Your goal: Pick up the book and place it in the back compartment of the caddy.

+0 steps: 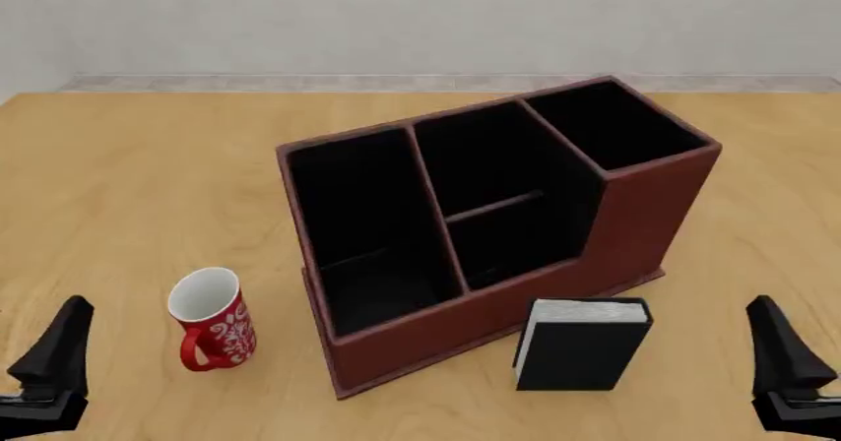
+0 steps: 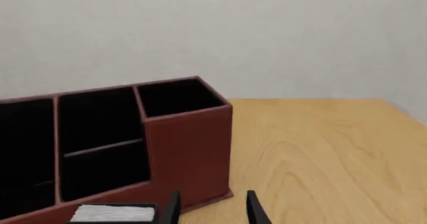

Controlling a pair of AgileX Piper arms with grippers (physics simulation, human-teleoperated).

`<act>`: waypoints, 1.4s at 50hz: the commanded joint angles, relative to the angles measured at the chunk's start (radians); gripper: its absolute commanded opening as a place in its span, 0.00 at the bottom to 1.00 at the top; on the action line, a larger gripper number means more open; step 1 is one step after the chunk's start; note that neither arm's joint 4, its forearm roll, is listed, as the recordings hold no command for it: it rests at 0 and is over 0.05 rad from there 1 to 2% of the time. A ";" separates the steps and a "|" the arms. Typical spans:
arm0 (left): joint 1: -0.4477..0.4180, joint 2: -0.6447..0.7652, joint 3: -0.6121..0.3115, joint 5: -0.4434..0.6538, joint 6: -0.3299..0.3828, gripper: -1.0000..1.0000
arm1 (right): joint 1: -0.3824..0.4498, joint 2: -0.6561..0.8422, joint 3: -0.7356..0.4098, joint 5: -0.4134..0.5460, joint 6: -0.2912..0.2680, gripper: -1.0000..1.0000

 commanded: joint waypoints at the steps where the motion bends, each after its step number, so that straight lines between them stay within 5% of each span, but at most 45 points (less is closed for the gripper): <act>1: -0.024 0.000 -0.020 0.008 0.010 1.00 | 0.003 -0.003 -0.003 -0.007 -0.020 1.00; 20: -0.227 0.045 -0.326 0.222 0.000 1.00 | 0.003 -0.004 -0.001 -0.008 -0.018 1.00; 26: -0.299 0.097 -0.354 0.226 0.010 1.00 | 0.001 -0.001 0.000 -0.001 -0.004 1.00; 44: -0.626 0.400 -0.395 0.071 0.043 1.00 | 0.003 -0.002 0.000 -0.009 -0.018 1.00; 70: -0.814 0.792 -0.419 -0.236 0.011 1.00 | 0.001 0.001 -0.001 -0.003 -0.005 1.00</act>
